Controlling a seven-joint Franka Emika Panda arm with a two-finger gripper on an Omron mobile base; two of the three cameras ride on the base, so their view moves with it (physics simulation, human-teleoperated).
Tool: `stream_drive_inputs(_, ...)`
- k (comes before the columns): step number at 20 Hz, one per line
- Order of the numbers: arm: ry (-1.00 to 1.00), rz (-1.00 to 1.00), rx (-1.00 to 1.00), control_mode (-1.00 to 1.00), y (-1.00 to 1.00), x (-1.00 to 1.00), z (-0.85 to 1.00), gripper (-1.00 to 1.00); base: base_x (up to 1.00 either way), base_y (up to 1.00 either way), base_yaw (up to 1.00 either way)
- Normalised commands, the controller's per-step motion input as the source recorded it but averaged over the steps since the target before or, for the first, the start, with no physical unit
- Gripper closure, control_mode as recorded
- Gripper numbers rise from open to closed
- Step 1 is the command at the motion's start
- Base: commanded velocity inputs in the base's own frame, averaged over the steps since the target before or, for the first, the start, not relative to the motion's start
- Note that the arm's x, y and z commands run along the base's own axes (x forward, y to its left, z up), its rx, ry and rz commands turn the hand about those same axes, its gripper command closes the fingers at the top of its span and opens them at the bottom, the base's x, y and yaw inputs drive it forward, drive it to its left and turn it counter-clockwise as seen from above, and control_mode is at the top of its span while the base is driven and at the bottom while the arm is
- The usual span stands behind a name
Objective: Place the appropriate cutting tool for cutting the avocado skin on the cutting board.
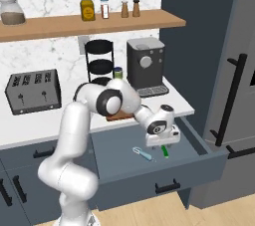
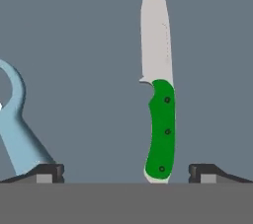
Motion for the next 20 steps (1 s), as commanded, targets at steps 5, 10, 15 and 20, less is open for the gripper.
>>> stream_drive_inputs(5,0.03,0.01,0.00,-1.00,-0.02,0.37,-0.31,-1.00,0.00,0.00,0.00)
stream_drive_inputs(10,0.01,0.01,0.00,-1.00,0.00,0.16,-0.49,-1.00,0.00,0.00,0.00)
stream_drive_inputs(15,0.00,0.01,0.00,-1.00,0.00,0.00,-0.63,1.00,0.00,0.00,0.00)
stream_drive_inputs(20,0.00,0.00,-0.01,-1.00,0.00,-0.01,-0.68,1.00,0.00,0.00,0.00)
